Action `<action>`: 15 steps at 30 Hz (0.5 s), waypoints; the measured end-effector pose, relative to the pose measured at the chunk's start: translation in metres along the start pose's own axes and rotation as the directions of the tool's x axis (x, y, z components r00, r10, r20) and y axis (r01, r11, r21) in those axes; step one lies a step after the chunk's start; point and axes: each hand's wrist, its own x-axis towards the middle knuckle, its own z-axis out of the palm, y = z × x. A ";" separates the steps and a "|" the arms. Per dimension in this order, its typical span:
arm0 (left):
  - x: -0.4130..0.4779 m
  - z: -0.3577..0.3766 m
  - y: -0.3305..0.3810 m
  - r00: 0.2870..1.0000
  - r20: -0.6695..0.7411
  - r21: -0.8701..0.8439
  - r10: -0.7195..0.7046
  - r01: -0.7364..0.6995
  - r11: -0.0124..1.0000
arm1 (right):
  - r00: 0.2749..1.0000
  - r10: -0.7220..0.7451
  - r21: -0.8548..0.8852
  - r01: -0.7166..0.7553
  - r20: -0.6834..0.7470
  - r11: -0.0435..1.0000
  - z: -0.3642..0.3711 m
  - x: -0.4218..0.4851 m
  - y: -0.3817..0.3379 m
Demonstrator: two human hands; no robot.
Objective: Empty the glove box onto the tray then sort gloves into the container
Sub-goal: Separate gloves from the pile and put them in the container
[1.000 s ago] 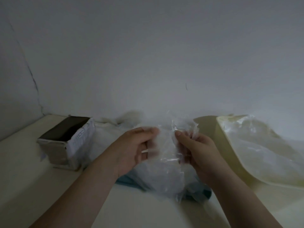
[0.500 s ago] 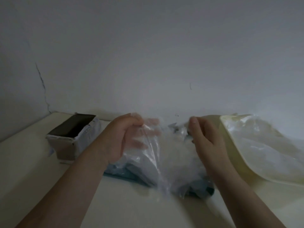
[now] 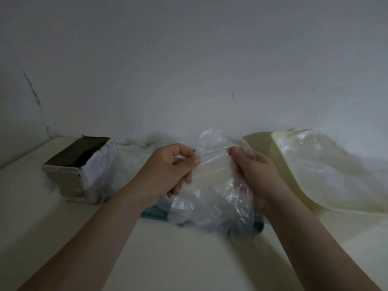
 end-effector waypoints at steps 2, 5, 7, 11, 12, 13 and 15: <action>0.003 -0.010 -0.003 1.000 -0.009 0.030 -0.005 0.005 1.000 | 0.996 -0.057 -0.053 0.053 -0.070 0.997 -0.001 0.001 -0.004; 0.009 -0.036 -0.010 0.993 -0.118 0.156 -0.009 0.027 0.987 | 0.974 -0.176 -0.210 0.144 -0.141 0.967 -0.005 0.004 -0.009; 0.014 -0.052 -0.016 0.970 -0.241 0.287 0.022 0.049 0.957 | 0.959 -0.252 -0.304 0.204 -0.128 0.931 -0.007 0.002 -0.015; 0.016 -0.043 -0.018 0.927 -0.276 0.405 0.253 -0.127 0.906 | 0.957 -0.136 -0.456 0.244 0.257 0.856 -0.010 -0.016 -0.035; 0.019 -0.030 -0.022 0.940 -0.191 0.466 0.282 -0.166 0.869 | 0.918 -0.047 -0.498 0.256 0.393 0.829 -0.013 -0.019 -0.040; 0.020 -0.017 -0.027 0.960 -0.076 0.523 0.269 -0.191 0.831 | 0.858 0.046 -0.529 0.273 0.512 0.804 -0.015 -0.022 -0.043; 0.022 0.006 -0.039 0.988 0.129 0.536 0.082 -0.139 0.833 | 0.721 0.213 -0.574 0.299 0.659 0.762 -0.020 -0.025 -0.046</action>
